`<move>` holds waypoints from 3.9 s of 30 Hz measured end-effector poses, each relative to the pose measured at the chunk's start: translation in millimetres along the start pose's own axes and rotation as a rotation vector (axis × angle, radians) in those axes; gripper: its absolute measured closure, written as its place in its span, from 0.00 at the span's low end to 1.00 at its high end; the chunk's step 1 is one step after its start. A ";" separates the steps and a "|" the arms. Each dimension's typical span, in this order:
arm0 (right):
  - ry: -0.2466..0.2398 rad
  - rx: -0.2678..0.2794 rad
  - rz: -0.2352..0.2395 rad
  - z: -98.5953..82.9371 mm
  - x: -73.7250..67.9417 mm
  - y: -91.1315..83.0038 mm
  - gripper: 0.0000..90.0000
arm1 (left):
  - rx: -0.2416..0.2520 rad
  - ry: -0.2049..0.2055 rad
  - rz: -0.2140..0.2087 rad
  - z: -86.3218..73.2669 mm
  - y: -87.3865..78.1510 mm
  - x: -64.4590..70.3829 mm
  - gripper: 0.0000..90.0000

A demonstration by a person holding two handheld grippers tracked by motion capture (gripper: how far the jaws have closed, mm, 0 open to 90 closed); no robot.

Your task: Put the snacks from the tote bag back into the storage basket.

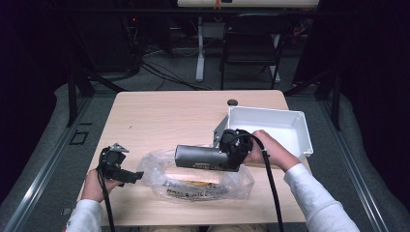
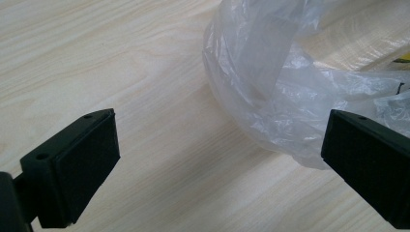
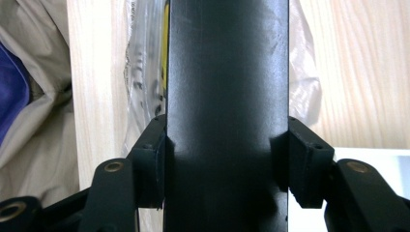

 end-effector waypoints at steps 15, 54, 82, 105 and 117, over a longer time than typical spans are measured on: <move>0.032 0.031 -0.051 -23.8 18.2 -31.7 0.47 | 0.001 -0.011 0.001 -1.7 -0.2 -1.3 0.00; 0.147 0.064 -0.098 -143.0 73.1 -64.0 0.47 | 0.006 -0.035 0.005 -7.0 -3.6 -5.1 0.00; 0.150 -0.023 -0.072 -173.5 97.0 -24.3 0.47 | 0.000 -0.028 0.011 -7.7 -2.5 -3.8 0.00; 0.186 -0.075 -0.050 -191.8 106.6 18.7 0.47 | -0.012 -0.027 0.009 -9.8 -0.9 -2.6 0.00; 0.273 -0.091 -0.065 -199.6 107.3 21.0 0.28 | -0.008 -0.032 0.006 -10.0 -1.8 -3.1 0.00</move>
Point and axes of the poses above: each handheld gripper's, and its own axes: y roughly forward along the jaws, z roughly out of its top, x roughly to its right, the point moved 8 cm from there along y, roughly forward along the jaws, and after that the axes turned 10 degrees about z, right-handed, at the moved point
